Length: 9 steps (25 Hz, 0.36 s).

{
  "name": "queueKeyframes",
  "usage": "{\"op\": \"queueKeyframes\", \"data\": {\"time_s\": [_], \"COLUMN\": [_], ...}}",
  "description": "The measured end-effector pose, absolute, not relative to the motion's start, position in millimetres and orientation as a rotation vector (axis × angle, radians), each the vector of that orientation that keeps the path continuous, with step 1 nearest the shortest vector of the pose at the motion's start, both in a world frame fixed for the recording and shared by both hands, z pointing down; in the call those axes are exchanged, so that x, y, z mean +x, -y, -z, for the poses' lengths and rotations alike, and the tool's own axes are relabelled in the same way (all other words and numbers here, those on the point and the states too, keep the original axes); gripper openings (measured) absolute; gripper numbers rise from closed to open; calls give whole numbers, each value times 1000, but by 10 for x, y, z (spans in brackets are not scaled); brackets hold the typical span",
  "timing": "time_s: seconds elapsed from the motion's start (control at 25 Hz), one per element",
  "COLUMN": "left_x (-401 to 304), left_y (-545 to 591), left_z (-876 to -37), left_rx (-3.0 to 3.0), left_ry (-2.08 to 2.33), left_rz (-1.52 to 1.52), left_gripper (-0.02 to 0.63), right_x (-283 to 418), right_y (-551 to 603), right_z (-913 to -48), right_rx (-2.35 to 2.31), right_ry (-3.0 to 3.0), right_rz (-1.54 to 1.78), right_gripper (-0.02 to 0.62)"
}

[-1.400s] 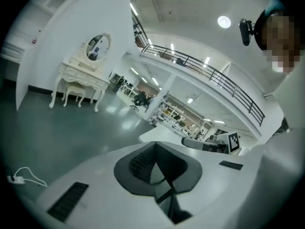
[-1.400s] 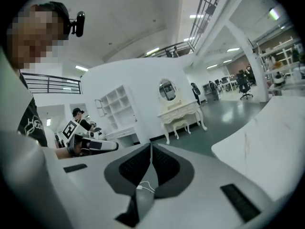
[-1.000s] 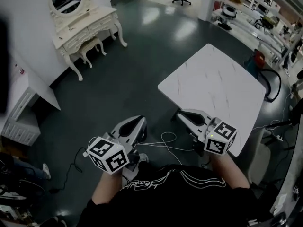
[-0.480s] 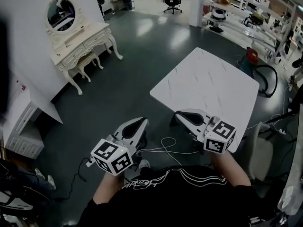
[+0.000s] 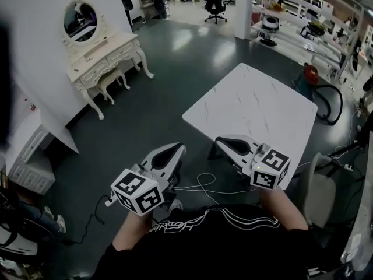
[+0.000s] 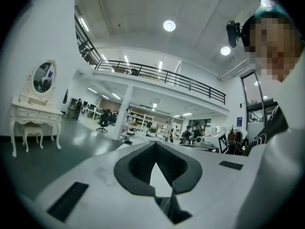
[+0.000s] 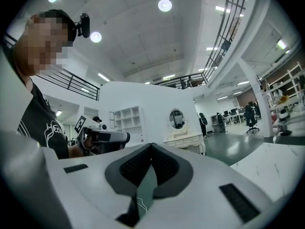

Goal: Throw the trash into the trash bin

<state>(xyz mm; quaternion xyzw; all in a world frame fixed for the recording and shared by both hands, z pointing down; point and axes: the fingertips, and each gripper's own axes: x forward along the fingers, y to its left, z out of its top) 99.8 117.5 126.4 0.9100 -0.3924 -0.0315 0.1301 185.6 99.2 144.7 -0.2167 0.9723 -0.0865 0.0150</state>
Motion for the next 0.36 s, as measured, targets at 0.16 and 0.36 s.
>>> {"op": "queueKeyframes", "data": {"time_s": [0.16, 0.36], "left_x": [1117, 1263], "left_y": [-1273, -1350], "left_z": [-1269, -1264], "left_rx": [2633, 2629], "left_ry": [1156, 1165], "left_rz": [104, 114], "left_gripper": [5, 5], "right_x": [1993, 2132], "right_y": [-1067, -1139], "right_z": [-1455, -1413], "right_rx": [-656, -642], "right_ry": [-3020, -3012], "right_rz": [258, 236], "right_gripper": [31, 32]}}
